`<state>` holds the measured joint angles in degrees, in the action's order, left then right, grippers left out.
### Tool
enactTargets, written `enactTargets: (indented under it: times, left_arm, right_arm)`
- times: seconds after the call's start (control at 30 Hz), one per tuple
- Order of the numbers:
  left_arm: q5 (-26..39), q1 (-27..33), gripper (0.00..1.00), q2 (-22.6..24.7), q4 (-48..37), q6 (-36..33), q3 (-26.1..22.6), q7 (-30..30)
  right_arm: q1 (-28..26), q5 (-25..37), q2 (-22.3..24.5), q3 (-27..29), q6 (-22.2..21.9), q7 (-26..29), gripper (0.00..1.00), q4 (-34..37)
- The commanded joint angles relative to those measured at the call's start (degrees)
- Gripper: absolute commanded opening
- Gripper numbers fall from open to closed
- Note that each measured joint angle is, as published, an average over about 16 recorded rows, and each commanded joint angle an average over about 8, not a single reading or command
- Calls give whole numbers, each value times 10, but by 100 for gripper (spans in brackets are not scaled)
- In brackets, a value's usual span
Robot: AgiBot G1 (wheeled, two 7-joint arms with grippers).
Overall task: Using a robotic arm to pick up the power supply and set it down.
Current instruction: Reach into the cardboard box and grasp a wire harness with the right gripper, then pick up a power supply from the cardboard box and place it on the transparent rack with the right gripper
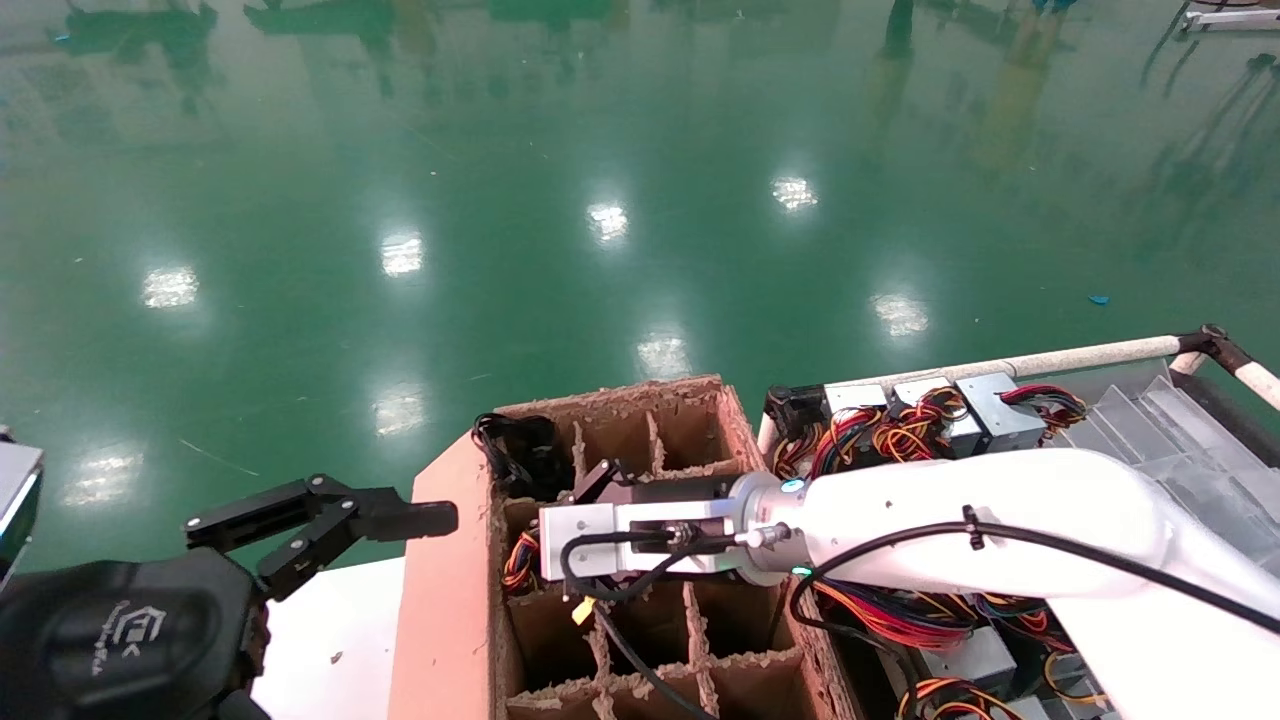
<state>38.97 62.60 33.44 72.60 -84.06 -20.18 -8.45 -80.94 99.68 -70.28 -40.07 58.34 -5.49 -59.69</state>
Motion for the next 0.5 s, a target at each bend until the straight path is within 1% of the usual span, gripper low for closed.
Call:
enactTargets:
  times: [0.03,0.33,0.5]
  left_arm:
    - [0,0,100,0,0,0,0,0]
    - [0,0,100,0,0,0,0,0]
    - [0,0,100,0,0,0,0,0]
  right_arm:
    - [0,-4,2,2,4,3,0,0]
    - [-5,-35,36,20,32,53,0,-47]
    - [-8,-68,65,43,44,91,0,-85]
